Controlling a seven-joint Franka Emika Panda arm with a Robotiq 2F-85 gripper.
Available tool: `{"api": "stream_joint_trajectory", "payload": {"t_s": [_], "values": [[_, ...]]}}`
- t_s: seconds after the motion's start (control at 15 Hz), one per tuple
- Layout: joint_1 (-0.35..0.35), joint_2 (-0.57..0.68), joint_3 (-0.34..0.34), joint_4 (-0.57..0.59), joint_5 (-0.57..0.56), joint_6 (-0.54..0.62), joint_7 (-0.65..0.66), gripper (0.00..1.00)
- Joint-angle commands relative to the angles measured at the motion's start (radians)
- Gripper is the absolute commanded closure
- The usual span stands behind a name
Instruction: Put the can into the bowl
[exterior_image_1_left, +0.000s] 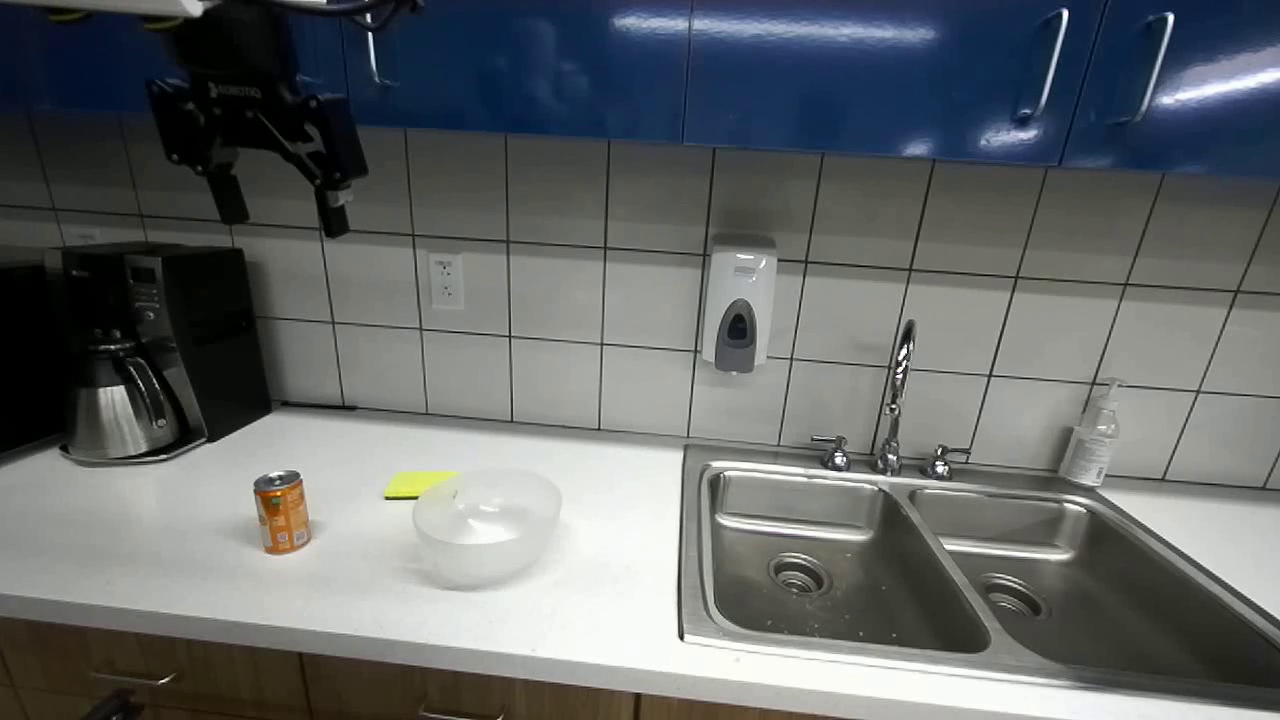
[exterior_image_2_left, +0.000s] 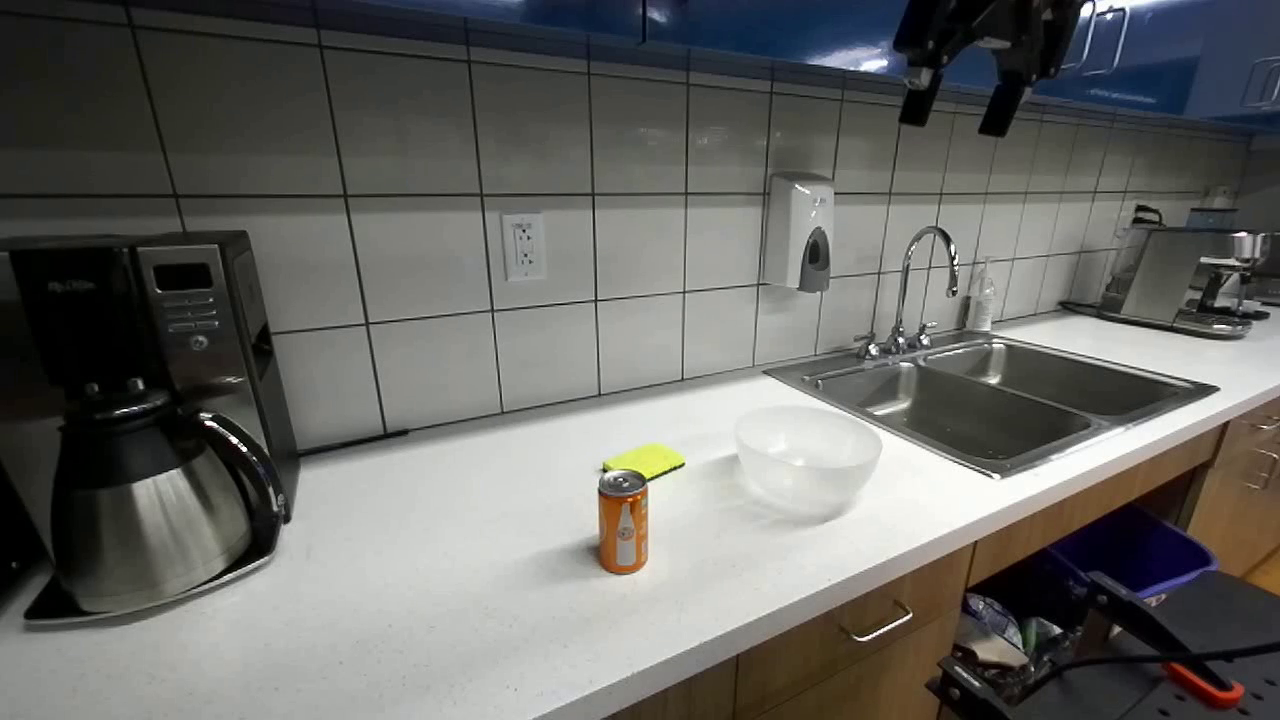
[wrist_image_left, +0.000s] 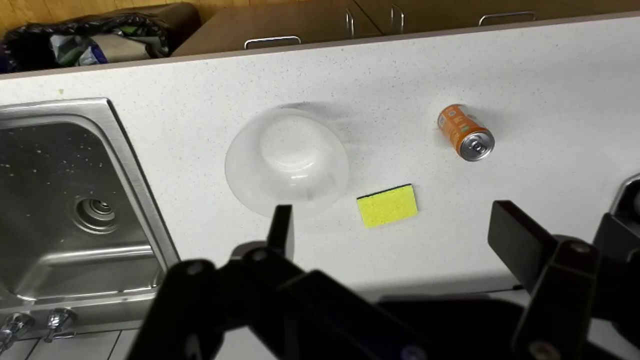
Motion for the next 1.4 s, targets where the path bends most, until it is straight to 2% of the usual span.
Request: {"api": "stream_joint_trajectory", "payload": {"t_s": [0.0,0.33,0.6,1.0,1.33], "values": [[-0.007,0.001,0.005,0.002,0.005,-0.001,-0.005,0.00],[-0.012,0.087,0.041,-0.061,-0.006,0.122,0.037,0.00],[-0.007,0.202,0.067,-0.091,-0.007,0.243,0.061,0.00],[0.006,0.406,0.104,-0.070,-0.004,0.400,0.092,0.00],[0.022,0.560,0.136,-0.029,-0.005,0.483,0.134,0.00]]}}
